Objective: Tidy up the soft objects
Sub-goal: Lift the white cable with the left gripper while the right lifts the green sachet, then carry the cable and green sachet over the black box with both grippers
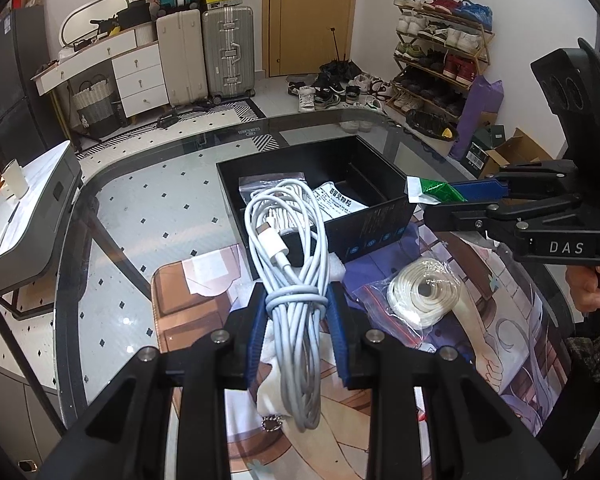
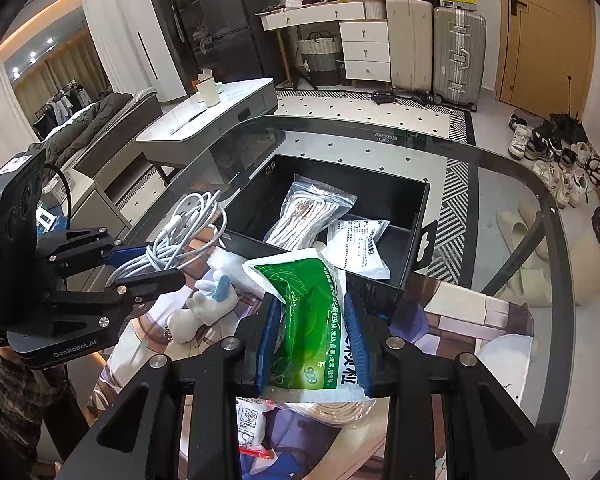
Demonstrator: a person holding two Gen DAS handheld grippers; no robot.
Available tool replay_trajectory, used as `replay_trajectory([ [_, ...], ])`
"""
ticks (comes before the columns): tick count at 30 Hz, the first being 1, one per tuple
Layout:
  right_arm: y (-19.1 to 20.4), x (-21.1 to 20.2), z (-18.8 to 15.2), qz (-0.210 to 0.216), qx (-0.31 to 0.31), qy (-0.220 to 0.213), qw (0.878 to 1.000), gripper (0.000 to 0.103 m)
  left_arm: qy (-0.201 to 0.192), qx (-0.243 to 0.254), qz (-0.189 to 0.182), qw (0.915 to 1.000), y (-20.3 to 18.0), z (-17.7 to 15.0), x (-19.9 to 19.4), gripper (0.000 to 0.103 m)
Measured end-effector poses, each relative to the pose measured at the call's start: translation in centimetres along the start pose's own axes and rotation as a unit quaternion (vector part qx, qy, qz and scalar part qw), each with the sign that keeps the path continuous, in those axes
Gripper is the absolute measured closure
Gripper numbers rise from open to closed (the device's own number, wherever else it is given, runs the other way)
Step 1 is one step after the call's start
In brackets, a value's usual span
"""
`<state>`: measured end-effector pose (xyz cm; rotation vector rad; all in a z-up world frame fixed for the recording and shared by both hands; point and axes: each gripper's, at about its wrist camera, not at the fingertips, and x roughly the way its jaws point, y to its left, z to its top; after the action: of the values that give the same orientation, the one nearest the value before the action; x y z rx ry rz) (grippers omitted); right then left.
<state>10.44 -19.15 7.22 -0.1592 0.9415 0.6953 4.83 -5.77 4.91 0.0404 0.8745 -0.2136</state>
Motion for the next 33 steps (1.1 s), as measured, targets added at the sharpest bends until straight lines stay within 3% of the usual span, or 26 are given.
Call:
replay_trajectory([
  [33, -1.8, 0.8, 4.1, 0.001, 0.013, -0.023, 1.0, 0.07, -0.021, 0.007, 0.011, 0.9997, 1.1, 4.4, 0.5, 0.076],
])
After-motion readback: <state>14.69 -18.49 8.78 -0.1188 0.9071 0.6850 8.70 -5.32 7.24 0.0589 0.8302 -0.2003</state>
